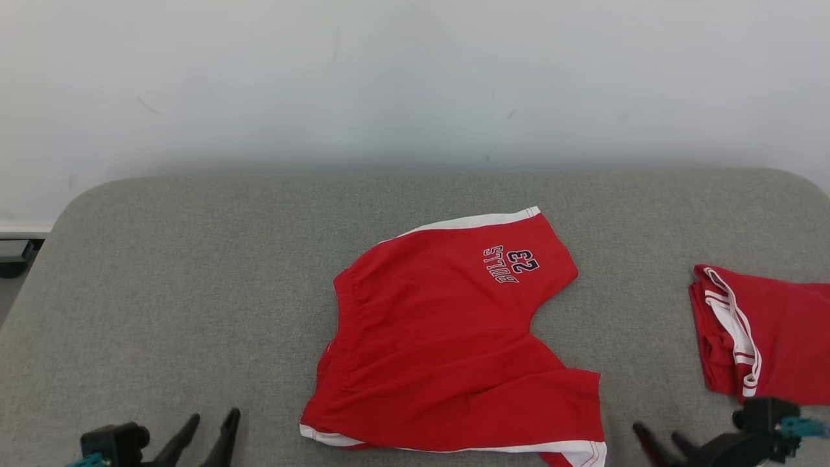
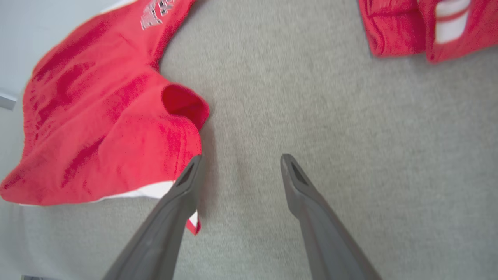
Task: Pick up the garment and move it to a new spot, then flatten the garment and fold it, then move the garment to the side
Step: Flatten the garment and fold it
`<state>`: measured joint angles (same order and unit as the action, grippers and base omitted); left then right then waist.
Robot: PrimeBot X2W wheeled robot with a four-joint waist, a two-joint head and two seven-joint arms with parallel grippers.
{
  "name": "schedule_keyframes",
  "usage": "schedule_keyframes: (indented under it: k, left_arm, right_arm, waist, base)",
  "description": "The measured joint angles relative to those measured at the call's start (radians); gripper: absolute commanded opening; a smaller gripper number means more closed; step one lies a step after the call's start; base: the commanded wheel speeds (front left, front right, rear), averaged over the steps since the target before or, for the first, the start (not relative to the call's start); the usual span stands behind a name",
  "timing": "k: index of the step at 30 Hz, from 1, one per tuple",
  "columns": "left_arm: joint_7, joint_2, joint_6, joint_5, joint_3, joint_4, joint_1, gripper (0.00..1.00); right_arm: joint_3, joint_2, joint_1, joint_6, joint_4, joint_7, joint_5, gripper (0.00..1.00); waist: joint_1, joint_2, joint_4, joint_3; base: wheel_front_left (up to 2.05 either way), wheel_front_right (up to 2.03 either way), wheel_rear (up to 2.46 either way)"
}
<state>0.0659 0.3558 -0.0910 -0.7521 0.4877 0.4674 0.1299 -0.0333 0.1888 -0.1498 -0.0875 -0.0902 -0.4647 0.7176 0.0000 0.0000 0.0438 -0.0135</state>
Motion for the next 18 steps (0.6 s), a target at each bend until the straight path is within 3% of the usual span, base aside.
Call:
schedule_keyframes:
  k: [8,13,18]
  left_arm:
    - [0.181,0.004,0.075,0.075,-0.06,-0.116,-0.003,1.0]
    - [0.181,-0.032,0.117,0.094,-0.073,-0.192,-0.041,1.0]
    - [0.181,-0.02,0.162,0.131,-0.079,-0.235,-0.08,1.0]
  right_arm:
    - [0.036,-0.006,0.07,0.001,0.095,0.232,-0.101,1.0]
    - [0.044,-0.042,0.073,0.008,0.11,0.356,-0.124,1.0]
    - [0.03,-0.063,0.073,0.018,0.102,0.436,-0.149,1.0]
  waist:
    - [0.0,0.0,-0.004,-0.022]
    - [0.0,0.0,-0.008,-0.045]
    - [0.0,-0.0001,-0.013,-0.067]
  base:
    - [0.0,0.0,0.0]
    - [0.0,0.0,0.0]
    - [0.0,0.0,0.0]
